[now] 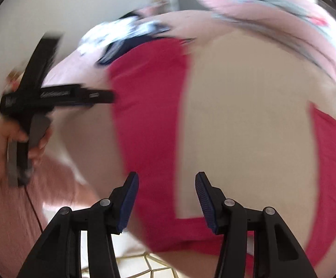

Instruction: Fold clothes

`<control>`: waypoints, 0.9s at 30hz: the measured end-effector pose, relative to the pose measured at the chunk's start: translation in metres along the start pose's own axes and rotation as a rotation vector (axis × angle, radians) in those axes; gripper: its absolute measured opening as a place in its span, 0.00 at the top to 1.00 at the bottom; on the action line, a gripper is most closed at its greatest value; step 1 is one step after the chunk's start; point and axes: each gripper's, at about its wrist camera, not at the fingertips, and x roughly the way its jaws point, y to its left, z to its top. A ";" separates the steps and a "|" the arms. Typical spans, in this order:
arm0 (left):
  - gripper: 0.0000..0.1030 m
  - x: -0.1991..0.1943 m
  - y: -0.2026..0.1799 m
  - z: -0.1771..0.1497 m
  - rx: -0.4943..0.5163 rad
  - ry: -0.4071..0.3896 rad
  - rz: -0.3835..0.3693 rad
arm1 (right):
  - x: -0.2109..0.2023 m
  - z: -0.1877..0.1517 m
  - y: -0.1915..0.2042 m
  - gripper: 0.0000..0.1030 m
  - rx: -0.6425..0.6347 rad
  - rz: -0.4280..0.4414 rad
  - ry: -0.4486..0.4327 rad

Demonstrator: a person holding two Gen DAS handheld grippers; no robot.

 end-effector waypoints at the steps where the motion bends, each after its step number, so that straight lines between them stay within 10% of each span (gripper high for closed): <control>1: 0.20 0.002 0.003 0.006 -0.026 -0.012 0.008 | -0.006 0.002 -0.011 0.50 0.041 -0.020 -0.012; 7: 0.23 0.030 0.021 0.038 -0.184 -0.059 -0.038 | -0.029 -0.008 -0.051 0.50 0.151 -0.119 -0.039; 10: 0.90 0.030 0.027 0.037 -0.145 -0.047 -0.032 | -0.024 -0.017 -0.059 0.50 0.179 -0.135 -0.012; 19: 0.94 -0.010 -0.049 0.051 0.076 -0.097 -0.103 | -0.013 -0.015 -0.106 0.50 0.283 -0.192 0.051; 27: 0.94 0.076 -0.182 0.100 0.200 0.086 -0.322 | -0.031 0.022 -0.145 0.50 0.276 -0.105 -0.043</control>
